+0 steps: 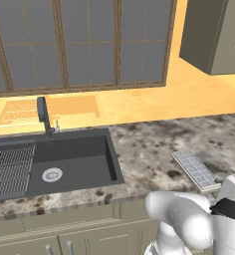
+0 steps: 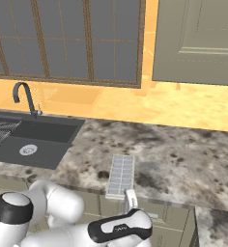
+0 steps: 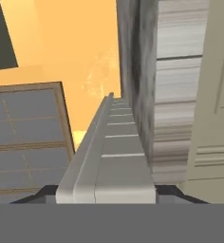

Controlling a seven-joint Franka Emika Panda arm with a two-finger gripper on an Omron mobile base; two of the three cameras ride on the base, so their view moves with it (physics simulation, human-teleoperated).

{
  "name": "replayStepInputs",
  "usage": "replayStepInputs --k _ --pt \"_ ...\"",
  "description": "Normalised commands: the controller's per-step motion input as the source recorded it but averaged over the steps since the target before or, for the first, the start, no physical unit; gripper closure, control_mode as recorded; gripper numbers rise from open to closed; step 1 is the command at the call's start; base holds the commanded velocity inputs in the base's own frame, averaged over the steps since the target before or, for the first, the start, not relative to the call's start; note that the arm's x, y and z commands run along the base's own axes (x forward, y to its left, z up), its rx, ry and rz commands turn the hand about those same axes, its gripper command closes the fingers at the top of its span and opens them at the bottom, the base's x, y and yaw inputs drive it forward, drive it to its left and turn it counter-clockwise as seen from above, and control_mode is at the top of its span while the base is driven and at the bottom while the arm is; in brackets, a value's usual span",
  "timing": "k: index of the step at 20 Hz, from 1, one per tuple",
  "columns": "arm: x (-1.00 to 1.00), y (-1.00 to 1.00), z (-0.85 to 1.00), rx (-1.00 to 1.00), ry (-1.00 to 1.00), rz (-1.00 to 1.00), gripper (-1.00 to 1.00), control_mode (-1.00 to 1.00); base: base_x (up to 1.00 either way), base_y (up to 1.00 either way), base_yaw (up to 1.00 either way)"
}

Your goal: The ice cube tray has been filled with water. Take the tray and place it in the freezer to make ice. Close the freezer door after placing the tray.

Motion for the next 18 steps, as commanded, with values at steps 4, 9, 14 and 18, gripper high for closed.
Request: replayStepInputs --k 4,9,14,18 --pt "-0.13 0.01 0.64 -0.06 0.0 0.0 1.0 -1.0 0.0 0.0 0.0" --pt "-0.01 0.01 0.75 -0.01 -0.05 0.0 1.0 -1.0 0.0 0.0 0.0" --pt "-0.08 0.06 0.87 0.0 -0.09 0.0 1.0 -1.0 0.0 0.0 0.0" --pt "-0.02 0.19 0.85 0.0 -0.08 0.0 1.0 -1.0 0.0 0.0 0.0"
